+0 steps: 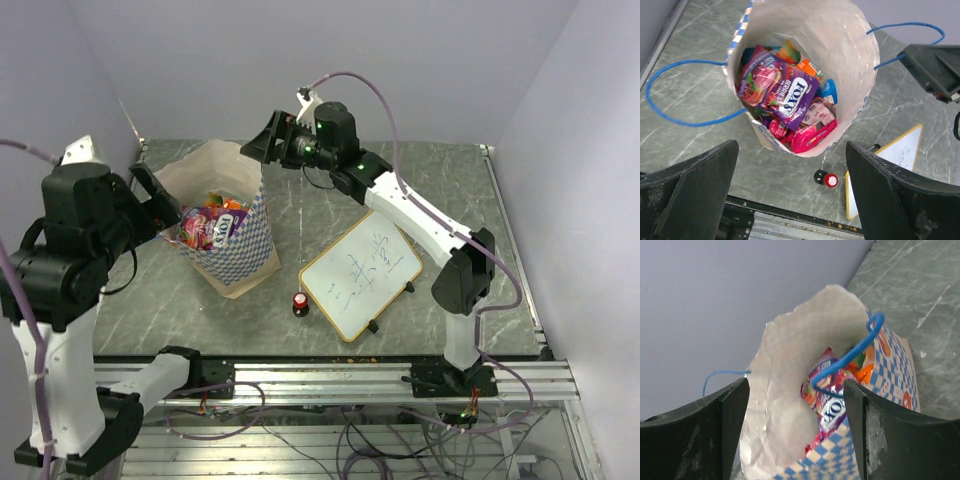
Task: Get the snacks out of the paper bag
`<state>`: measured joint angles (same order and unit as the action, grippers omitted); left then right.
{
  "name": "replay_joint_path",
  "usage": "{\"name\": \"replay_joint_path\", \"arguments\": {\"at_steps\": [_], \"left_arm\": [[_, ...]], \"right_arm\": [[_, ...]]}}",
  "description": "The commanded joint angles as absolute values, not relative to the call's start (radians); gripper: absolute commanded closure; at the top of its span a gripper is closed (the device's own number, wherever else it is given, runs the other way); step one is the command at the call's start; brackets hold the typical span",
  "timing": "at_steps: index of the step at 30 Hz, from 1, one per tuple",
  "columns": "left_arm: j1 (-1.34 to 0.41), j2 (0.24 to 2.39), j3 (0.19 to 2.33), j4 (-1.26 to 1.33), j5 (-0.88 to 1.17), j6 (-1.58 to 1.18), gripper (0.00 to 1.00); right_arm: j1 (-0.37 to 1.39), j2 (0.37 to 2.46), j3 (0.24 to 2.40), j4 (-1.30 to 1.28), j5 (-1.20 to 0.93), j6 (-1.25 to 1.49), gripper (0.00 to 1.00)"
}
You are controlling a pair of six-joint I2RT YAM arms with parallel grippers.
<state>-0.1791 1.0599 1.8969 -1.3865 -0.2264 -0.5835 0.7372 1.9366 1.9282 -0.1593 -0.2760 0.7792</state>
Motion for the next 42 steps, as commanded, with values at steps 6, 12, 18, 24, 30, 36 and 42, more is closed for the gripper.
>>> {"name": "replay_joint_path", "arguments": {"at_steps": [6, 12, 18, 24, 30, 36, 42], "left_arm": [[-0.173, 0.979, 1.778, -1.479, -0.382, -0.724, 0.04], [-0.173, 0.970, 1.702, -1.474, -0.390, -0.789, 0.02], [-0.173, 0.994, 1.691, -1.435, -0.301, -0.821, 0.01], [-0.173, 0.993, 1.713, -1.348, -0.221, -0.790, 0.00], [-0.173, 1.029, 1.715, -1.281, -0.162, -0.774, 0.01], [-0.173, 1.074, 1.766, -1.270, -0.153, -0.758, 0.01], [-0.173, 1.074, 1.771, -1.285, -0.197, -0.771, 0.01]], "right_arm": [[0.732, 2.091, 2.153, -0.219, -0.188, 0.822, 0.45], [0.726, 2.089, 2.207, -0.288, -0.172, 0.805, 0.91], [0.703, 2.004, 2.150, -0.299, -0.113, 0.746, 1.00], [0.658, 1.946, 2.123, -0.361, -0.092, 0.694, 1.00], [0.608, 1.876, 2.049, -0.367, -0.094, 0.691, 1.00], [0.579, 1.808, 1.985, -0.370, -0.087, 0.665, 1.00], [0.567, 1.777, 1.950, -0.382, -0.094, 0.645, 1.00]]}}
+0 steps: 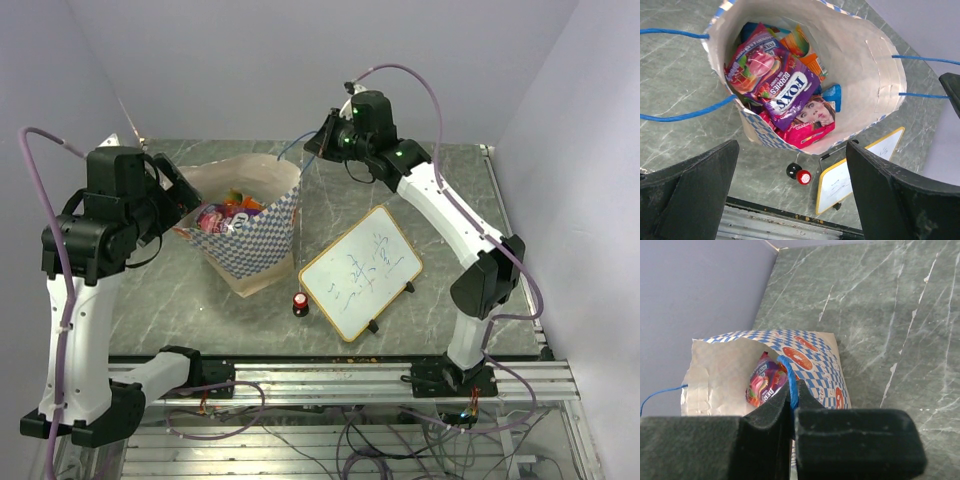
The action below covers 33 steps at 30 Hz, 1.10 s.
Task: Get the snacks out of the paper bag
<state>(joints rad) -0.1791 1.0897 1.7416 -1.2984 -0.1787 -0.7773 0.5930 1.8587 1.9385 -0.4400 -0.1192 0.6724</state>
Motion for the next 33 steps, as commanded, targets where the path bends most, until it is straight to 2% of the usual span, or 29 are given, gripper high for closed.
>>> {"name": "replay_joint_path", "arguments": {"at_steps": [1, 10, 13, 17, 25, 32, 33], "left_arm": [[-0.173, 1.073, 1.769, -1.291, -0.215, -0.776, 0.01], [-0.148, 1.228, 1.927, -1.466, -0.386, -0.777, 0.04], [-0.094, 1.222, 1.872, -1.456, -0.377, -0.800, 0.04], [-0.003, 1.205, 1.736, -1.438, -0.257, -0.868, 0.04], [0.030, 1.129, 1.640, -1.462, -0.383, -0.997, 0.04], [0.039, 1.153, 1.667, -1.442, -0.410, -1.095, 0.04], [0.041, 1.155, 1.650, -1.430, -0.398, -1.112, 0.01]], "right_arm": [[0.566, 1.773, 1.954, -0.387, -0.096, 0.636, 1.00], [0.566, 1.749, 1.926, -0.393, -0.122, 0.594, 1.00], [0.566, 1.753, 1.927, -0.393, -0.133, 0.589, 1.00], [0.566, 1.754, 1.919, -0.384, -0.158, 0.593, 1.00], [0.566, 1.762, 1.915, -0.384, -0.196, 0.601, 1.00], [0.566, 1.752, 1.909, -0.390, -0.205, 0.589, 1.00], [0.566, 1.750, 1.908, -0.392, -0.206, 0.588, 1.00]]}}
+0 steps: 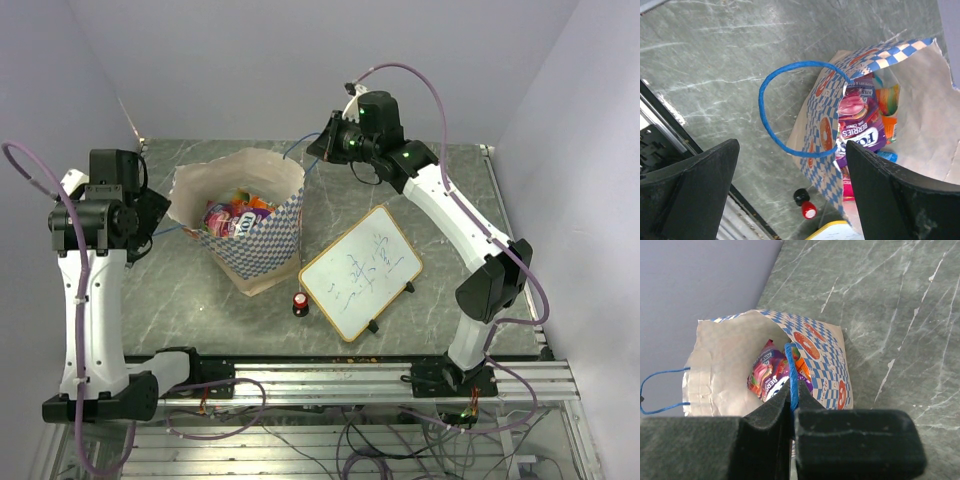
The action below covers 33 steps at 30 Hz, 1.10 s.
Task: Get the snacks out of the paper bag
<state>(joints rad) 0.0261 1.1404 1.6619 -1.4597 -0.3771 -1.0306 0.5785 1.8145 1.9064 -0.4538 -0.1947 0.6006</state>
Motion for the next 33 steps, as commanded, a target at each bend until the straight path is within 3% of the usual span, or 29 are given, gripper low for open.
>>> {"name": "replay_joint_path", "arguments": {"at_steps": [1, 3, 7, 12, 18, 19, 33], "left_arm": [[0.041, 1.155, 1.631, -1.412, -0.380, -1.126, 0.08], [0.043, 1.143, 1.564, -1.352, -0.338, -1.148, 0.19], [0.060, 1.136, 1.488, -1.299, -0.351, -1.175, 0.31], [0.092, 1.154, 1.506, -1.278, -0.399, -1.132, 0.40], [0.148, 1.211, 1.594, -1.299, -0.416, -1.043, 0.89], [0.156, 1.214, 1.618, -1.293, -0.417, -1.020, 0.93], [0.164, 1.273, 1.900, -1.078, -0.368, -0.685, 0.93]], "right_arm": [[0.566, 1.749, 1.908, -0.393, -0.207, 0.585, 1.00], [0.566, 1.746, 1.903, -0.384, -0.217, 0.578, 1.00], [0.565, 1.746, 1.898, -0.373, -0.233, 0.573, 1.00], [0.566, 1.749, 1.903, -0.367, -0.259, 0.577, 1.00], [0.571, 1.732, 1.879, -0.361, -0.285, 0.589, 1.00], [0.574, 1.731, 1.880, -0.366, -0.287, 0.588, 1.00], [0.716, 1.842, 2.056, -0.464, -0.322, 0.534, 1.00]]}}
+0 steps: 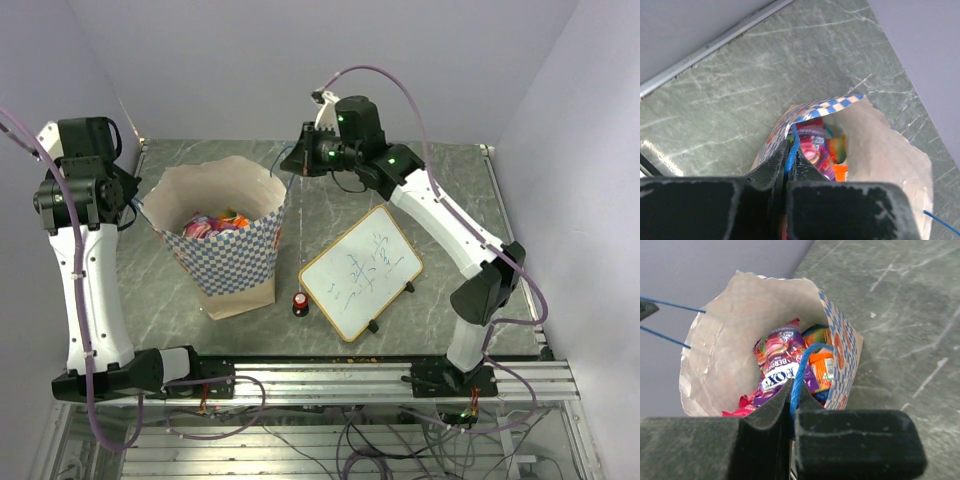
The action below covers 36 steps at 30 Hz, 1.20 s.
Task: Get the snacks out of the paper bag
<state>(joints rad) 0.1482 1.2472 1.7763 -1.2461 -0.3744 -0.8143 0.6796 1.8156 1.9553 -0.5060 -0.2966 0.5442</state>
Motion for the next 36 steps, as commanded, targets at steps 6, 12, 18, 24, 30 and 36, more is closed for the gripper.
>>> {"name": "replay_joint_path", "arguments": {"at_steps": [6, 12, 18, 24, 30, 36], "left_arm": [[0.167, 1.320, 1.998, -0.905, -0.179, -0.583, 0.93], [0.167, 1.277, 1.872, -0.665, 0.037, -0.612, 0.93], [0.167, 1.184, 1.653, -0.530, 0.237, -0.701, 0.93], [0.168, 1.112, 1.510, -0.641, 0.264, -0.732, 0.93], [0.168, 1.115, 1.516, -0.633, 0.389, -0.744, 0.93], [0.167, 1.169, 1.531, -0.477, 0.478, -0.786, 0.93]], "right_arm": [[0.785, 1.898, 2.073, -0.450, -0.366, 0.565, 1.00], [0.797, 1.906, 2.060, -0.477, -0.408, 0.552, 1.00], [0.798, 1.841, 1.928, -0.470, -0.481, 0.519, 1.00], [0.812, 1.802, 1.848, -0.470, -0.524, 0.490, 1.00], [0.877, 1.774, 1.789, -0.480, -0.504, 0.424, 1.00], [0.920, 1.823, 1.839, -0.512, -0.494, 0.352, 1.00]]}}
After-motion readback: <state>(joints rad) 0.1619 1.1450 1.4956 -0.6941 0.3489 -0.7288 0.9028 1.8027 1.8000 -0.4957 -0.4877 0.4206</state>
